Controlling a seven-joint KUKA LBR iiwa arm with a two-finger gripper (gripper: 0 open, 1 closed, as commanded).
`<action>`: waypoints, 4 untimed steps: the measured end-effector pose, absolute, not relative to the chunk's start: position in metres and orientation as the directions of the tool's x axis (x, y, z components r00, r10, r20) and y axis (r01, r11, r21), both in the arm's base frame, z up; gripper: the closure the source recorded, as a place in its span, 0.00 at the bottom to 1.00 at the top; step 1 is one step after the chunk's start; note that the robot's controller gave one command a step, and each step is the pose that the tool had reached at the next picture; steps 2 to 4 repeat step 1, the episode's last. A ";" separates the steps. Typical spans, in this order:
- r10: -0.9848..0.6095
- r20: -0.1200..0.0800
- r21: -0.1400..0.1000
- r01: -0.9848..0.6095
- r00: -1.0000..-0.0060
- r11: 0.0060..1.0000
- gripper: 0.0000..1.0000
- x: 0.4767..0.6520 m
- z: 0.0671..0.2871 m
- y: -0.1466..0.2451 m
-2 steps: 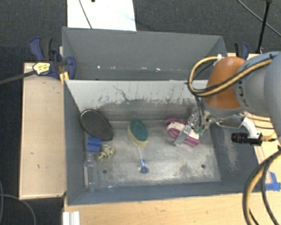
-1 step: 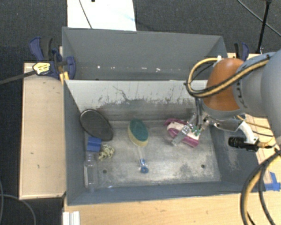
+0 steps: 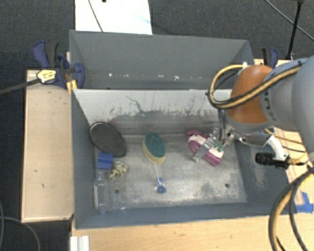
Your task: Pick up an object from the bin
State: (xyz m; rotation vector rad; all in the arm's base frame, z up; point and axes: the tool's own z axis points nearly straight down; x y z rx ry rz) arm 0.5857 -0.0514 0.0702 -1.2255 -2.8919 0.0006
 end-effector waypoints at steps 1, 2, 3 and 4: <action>0.714 -0.007 0.005 0.714 -0.700 0.700 1.00 0.588 0.167 -0.052; 0.714 -0.007 0.005 0.714 -0.700 0.700 1.00 0.588 0.167 -0.052; 0.714 -0.007 0.005 0.714 -0.700 0.700 1.00 0.588 0.167 -0.052; 0.714 -0.007 0.005 0.714 -0.700 0.700 1.00 0.588 0.167 -0.052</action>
Offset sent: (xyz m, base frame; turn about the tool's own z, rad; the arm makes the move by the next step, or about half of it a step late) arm 0.0000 0.0001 0.0923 0.0000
